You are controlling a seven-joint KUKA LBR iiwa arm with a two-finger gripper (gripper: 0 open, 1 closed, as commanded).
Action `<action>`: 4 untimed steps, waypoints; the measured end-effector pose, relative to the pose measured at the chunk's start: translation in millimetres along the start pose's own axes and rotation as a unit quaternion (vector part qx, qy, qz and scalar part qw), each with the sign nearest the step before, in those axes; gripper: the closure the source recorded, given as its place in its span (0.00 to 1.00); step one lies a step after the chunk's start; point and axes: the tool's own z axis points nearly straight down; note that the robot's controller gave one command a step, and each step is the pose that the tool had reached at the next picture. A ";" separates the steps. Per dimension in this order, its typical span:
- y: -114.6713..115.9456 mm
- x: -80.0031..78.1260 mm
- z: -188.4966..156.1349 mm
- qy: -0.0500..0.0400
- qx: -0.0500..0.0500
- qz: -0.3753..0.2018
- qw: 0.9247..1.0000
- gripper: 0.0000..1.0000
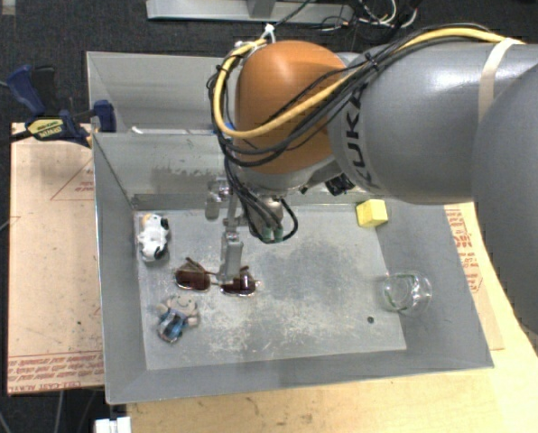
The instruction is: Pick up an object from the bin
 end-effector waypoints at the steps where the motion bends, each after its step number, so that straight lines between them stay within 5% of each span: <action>1: -1.0 -1.2 -5.0 -0.003 -0.001 0.002 1.000 0.00; 2: 14.1 3.8 32.3 -0.007 -0.001 -0.029 1.000 0.00; 3: 19.1 26.1 72.3 -0.003 0.000 -0.139 0.990 0.00; 4: -8.6 57.8 120.3 -0.004 0.000 -0.200 0.980 0.00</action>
Offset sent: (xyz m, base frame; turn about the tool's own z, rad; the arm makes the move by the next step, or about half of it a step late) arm -0.0195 0.0438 -0.1094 -0.1780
